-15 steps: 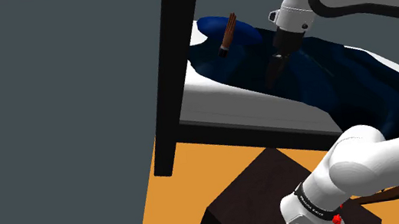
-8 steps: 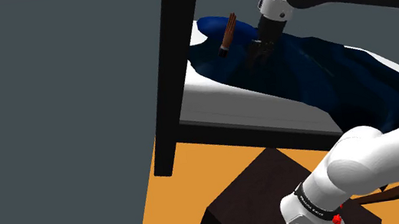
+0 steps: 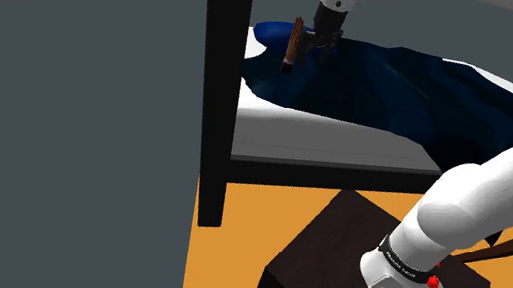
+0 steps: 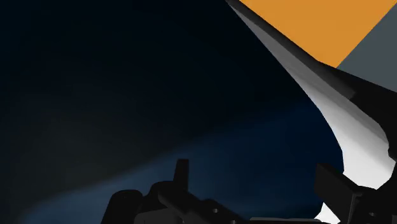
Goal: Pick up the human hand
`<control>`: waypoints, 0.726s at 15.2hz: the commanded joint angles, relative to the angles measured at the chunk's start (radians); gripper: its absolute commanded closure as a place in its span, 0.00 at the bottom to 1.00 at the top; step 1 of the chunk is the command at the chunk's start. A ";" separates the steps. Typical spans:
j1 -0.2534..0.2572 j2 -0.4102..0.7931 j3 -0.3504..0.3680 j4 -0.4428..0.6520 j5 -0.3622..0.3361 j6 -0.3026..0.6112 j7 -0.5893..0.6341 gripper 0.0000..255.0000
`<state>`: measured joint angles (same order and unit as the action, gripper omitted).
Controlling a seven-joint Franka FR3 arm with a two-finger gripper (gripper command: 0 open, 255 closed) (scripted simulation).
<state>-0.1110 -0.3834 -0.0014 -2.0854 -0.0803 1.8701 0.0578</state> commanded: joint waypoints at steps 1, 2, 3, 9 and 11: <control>-0.012 0.045 -0.003 0.057 -0.005 0.021 0.029 0.00; -0.019 0.069 -0.006 0.085 -0.008 0.033 0.041 0.00; -0.025 0.093 -0.009 0.114 -0.010 0.044 0.053 0.00; -0.061 0.236 -0.032 0.300 -0.023 0.093 0.123 0.00; -0.072 0.283 -0.042 0.368 -0.025 0.103 0.145 0.00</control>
<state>-0.1787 -0.1282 -0.0418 -1.7573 -0.1029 1.9696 0.1856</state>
